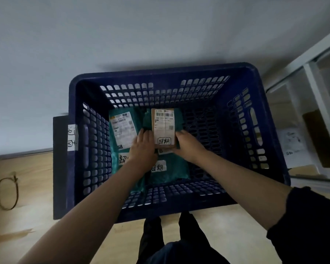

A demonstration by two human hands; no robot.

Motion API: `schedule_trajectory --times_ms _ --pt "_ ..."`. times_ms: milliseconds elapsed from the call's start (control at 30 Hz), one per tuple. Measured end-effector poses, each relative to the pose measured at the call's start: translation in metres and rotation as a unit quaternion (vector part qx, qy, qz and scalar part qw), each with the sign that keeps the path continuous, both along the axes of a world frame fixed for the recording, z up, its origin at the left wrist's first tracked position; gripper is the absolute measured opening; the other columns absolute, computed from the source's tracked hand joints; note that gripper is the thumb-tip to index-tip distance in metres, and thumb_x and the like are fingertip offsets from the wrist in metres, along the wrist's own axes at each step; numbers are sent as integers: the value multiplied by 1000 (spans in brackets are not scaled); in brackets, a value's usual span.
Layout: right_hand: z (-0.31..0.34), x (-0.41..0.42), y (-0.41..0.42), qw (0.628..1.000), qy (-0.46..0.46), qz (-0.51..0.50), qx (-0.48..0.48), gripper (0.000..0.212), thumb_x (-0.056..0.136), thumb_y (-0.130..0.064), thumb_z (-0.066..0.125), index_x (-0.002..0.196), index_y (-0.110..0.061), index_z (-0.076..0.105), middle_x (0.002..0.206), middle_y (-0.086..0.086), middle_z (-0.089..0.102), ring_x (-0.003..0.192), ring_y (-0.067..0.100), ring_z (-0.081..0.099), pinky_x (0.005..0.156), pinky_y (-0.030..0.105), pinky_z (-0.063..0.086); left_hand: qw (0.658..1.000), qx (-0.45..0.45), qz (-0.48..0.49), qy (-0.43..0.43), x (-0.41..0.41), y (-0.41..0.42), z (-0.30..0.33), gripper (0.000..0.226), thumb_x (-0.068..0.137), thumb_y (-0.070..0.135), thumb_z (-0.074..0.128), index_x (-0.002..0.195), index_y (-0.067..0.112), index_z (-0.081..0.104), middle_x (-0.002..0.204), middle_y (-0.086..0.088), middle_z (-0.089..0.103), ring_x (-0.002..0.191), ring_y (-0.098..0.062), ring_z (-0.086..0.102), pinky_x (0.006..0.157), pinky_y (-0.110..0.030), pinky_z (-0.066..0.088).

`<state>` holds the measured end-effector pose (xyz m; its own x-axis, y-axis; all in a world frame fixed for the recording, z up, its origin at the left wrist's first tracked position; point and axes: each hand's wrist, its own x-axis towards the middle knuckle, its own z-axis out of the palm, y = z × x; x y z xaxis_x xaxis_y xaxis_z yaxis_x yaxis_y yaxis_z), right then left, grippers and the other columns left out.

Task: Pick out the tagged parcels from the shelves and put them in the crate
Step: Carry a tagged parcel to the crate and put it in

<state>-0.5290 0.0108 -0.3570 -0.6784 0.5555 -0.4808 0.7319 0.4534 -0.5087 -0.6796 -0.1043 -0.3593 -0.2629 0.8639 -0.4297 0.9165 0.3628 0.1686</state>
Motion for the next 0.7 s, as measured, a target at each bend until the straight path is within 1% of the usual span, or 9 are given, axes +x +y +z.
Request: schedule_trajectory --times_ms 100,167,233,300,367,500,633,667,700 --pt "-1 0 1 1000 -8 4 1 51 91 -20 71 138 -13 54 123 13 55 113 28 57 96 41 49 999 -17 -11 29 0 1 0 87 93 40 61 155 2 12 161 -15 20 154 -33 4 125 -43 13" --pt "2 -1 2 1000 -15 8 -5 50 91 -22 73 136 -13 55 122 13 55 113 28 56 96 41 50 999 -25 -10 25 0 2 4 84 93 38 61 154 3 14 161 -14 21 154 -32 4 124 -42 13" --pt "8 -2 4 1000 -22 15 -8 52 89 -24 74 136 -14 55 123 12 55 114 27 55 96 41 50 1000 -14 7 -3 -1 1 10 82 91 29 63 153 4 15 160 -13 23 154 -31 6 124 -42 15" --pt "15 -2 6 999 -24 23 -10 51 89 -24 75 135 -14 56 122 12 56 113 26 55 96 40 50 998 10 35 -48 -4 0 19 77 88 21 63 150 4 21 156 -13 29 152 -31 12 121 -44 23" --pt "26 -1 6 999 -23 28 -10 49 88 -22 75 133 -12 57 121 13 56 112 26 55 95 41 51 994 33 61 -87 -8 0 30 73 87 17 62 149 3 25 152 -16 35 149 -32 19 119 -46 31" --pt "55 2 0 1000 -4 4 2 43 90 -17 70 131 -12 60 119 14 56 109 29 57 94 41 51 990 53 78 -106 -19 -6 59 76 91 27 63 152 4 24 154 -16 35 145 -30 26 117 -42 32" --pt "94 4 -8 996 60 -44 52 40 92 -13 66 131 -11 60 118 8 55 108 24 57 83 30 45 989 78 76 -102 -21 -8 96 79 93 31 61 156 11 20 158 -11 32 145 -27 28 117 -43 33" --pt "104 5 -9 994 76 -52 66 41 94 -14 65 133 -11 58 120 7 55 110 23 57 85 29 45 988 91 72 -97 -20 -7 106 77 93 32 60 156 12 21 158 -9 32 145 -27 29 116 -44 34" --pt "115 6 -11 991 90 -59 76 44 95 -17 64 138 -11 55 125 7 55 115 23 56 91 30 46 988 106 67 -93 -19 -6 116 76 93 34 59 156 13 21 158 -8 32 145 -26 29 115 -44 34"
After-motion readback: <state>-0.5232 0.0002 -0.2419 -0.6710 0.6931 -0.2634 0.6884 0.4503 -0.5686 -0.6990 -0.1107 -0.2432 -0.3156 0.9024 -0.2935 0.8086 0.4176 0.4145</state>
